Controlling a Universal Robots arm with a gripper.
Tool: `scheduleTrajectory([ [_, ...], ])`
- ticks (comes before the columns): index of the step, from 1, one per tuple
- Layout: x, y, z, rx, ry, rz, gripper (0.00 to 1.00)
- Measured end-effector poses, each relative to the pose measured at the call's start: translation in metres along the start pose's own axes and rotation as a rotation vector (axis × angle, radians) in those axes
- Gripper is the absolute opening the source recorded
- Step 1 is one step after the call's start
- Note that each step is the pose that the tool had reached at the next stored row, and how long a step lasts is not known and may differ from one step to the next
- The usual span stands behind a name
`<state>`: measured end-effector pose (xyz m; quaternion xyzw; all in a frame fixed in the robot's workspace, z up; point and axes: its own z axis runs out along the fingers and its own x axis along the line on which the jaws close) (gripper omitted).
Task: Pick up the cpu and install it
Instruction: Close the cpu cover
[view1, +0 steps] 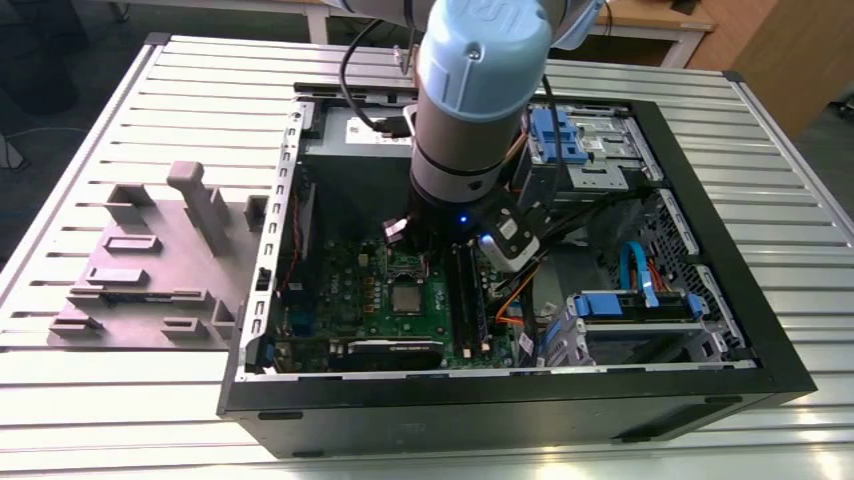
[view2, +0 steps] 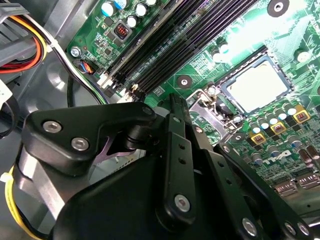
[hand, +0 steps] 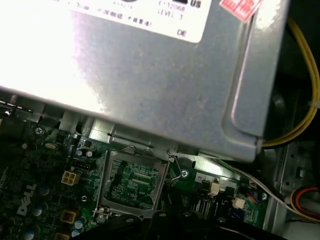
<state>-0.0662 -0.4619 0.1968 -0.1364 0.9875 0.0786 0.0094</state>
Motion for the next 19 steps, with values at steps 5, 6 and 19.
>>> scheduleTrajectory([
  [5, 0.0018, 0.0001, -0.0001, -0.0063, -0.0033, 0.000, 0.10],
  [6, 0.0020, 0.0001, -0.0001, -0.0077, -0.0038, 0.000, 0.10],
  [19, 0.0041, -0.0048, -0.0020, -0.0142, -0.0062, -0.001, 0.10],
])
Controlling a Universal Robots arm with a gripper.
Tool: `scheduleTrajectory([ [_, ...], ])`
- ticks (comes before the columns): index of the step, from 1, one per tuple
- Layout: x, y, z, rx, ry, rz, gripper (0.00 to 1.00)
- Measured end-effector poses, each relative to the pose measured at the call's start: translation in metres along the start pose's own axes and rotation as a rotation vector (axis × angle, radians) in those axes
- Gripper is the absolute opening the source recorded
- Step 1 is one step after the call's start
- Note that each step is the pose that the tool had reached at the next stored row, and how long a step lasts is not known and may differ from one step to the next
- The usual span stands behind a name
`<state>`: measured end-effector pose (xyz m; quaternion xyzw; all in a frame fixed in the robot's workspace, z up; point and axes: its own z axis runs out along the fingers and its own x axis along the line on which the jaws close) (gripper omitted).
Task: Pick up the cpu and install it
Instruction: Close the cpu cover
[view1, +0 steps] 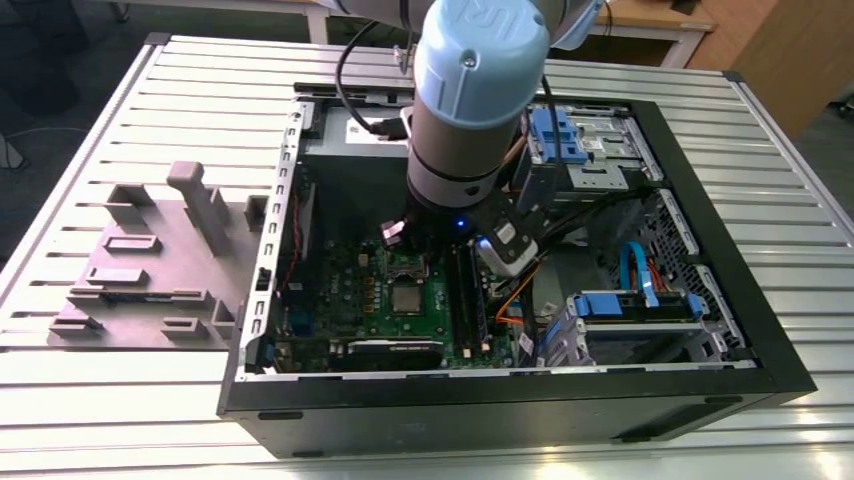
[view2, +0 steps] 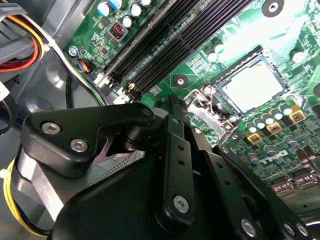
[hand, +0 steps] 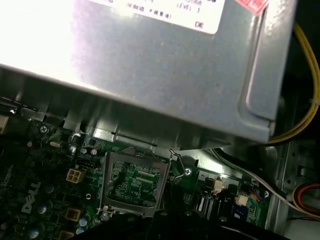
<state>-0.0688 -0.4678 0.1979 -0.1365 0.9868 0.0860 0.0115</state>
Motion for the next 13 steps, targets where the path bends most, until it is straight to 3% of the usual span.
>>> scheduleTrajectory([
  [9, 0.0003, -0.0010, -0.0005, -0.0011, 0.0009, -0.006, 0.10],
  [13, 0.0002, -0.0011, -0.0005, -0.0025, 0.0064, -0.038, 0.10],
])
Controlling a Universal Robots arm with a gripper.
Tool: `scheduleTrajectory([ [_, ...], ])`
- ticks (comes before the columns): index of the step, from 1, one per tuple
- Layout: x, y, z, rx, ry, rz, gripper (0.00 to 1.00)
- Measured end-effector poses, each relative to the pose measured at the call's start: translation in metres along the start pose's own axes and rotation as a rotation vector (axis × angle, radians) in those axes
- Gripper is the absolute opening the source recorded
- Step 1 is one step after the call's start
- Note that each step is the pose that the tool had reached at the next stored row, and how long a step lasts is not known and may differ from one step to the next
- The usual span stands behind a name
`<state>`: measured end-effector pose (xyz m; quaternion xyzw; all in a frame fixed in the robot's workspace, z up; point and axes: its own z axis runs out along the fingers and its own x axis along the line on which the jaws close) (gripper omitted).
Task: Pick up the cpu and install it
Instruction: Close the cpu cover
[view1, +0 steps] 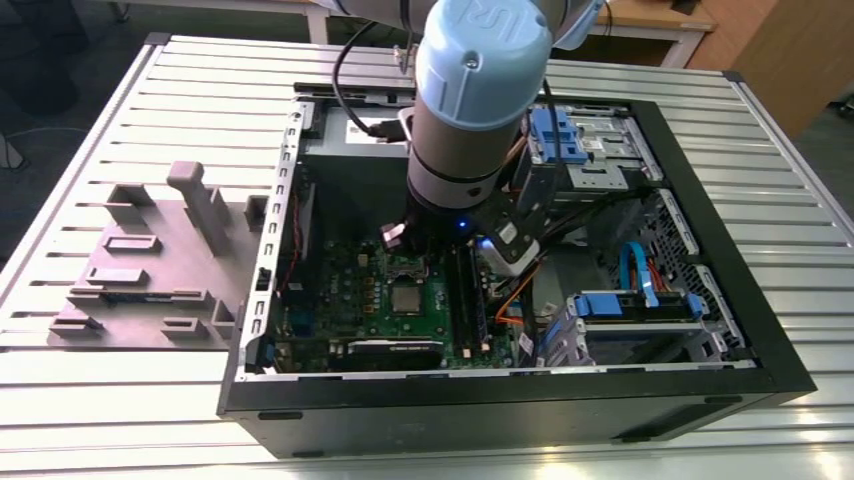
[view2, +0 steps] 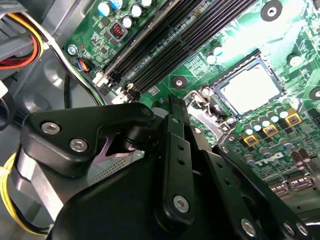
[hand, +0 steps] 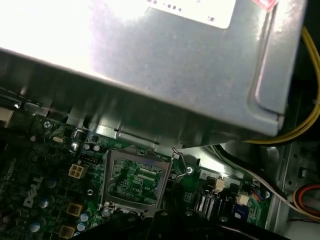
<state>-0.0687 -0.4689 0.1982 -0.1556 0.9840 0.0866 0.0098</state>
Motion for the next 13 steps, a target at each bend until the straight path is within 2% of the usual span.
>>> scheduleTrajectory([
  [2, -0.0003, -0.0001, 0.0000, -0.0006, 0.0020, -0.012, 0.10],
  [7, -0.0004, -0.0001, 0.0000, -0.0007, 0.0022, -0.014, 0.10],
  [13, -0.0009, 0.0005, -0.0041, -0.0023, 0.0017, -0.014, 0.10],
])
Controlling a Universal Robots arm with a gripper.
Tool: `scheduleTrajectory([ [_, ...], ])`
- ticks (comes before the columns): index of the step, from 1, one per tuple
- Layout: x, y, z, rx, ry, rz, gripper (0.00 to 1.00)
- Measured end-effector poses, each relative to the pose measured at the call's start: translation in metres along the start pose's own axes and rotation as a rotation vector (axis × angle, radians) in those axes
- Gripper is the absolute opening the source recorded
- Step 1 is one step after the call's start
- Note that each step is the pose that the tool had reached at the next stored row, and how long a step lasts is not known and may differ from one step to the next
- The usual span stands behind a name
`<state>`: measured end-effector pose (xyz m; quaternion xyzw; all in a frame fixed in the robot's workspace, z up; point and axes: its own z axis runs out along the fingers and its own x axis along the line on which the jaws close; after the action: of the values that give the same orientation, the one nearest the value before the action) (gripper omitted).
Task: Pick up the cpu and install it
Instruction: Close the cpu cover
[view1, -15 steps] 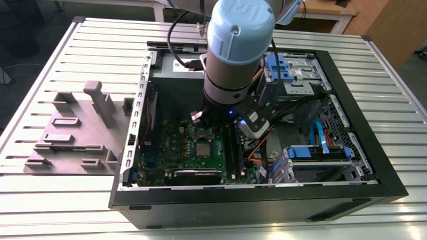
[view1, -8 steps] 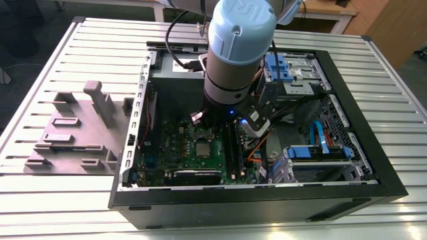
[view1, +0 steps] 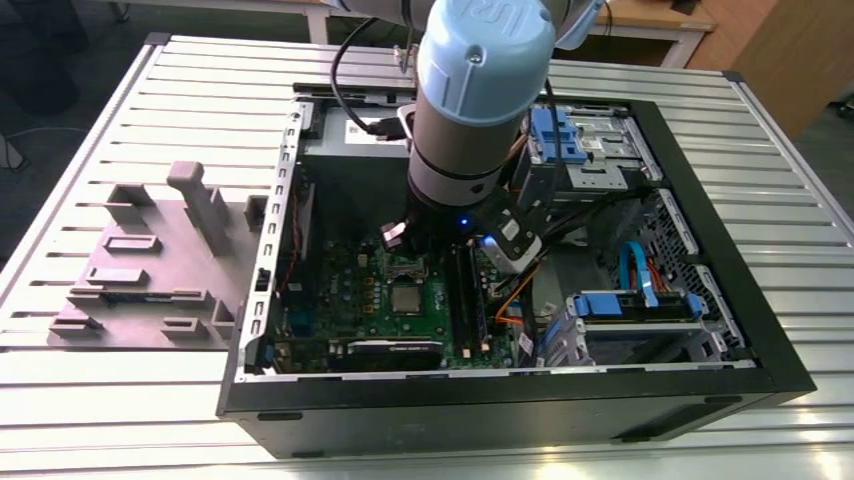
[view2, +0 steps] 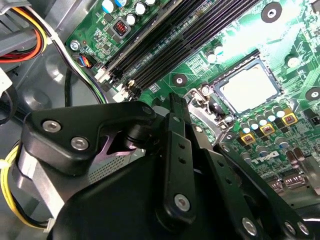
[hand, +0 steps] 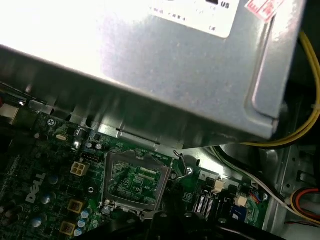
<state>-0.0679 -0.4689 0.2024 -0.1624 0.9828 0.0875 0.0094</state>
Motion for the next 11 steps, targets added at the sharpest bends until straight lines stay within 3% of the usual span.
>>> scheduleTrajectory([
  [11, -0.0022, 0.0003, -0.0054, -0.0050, -0.0011, -0.002, 0.10],
])
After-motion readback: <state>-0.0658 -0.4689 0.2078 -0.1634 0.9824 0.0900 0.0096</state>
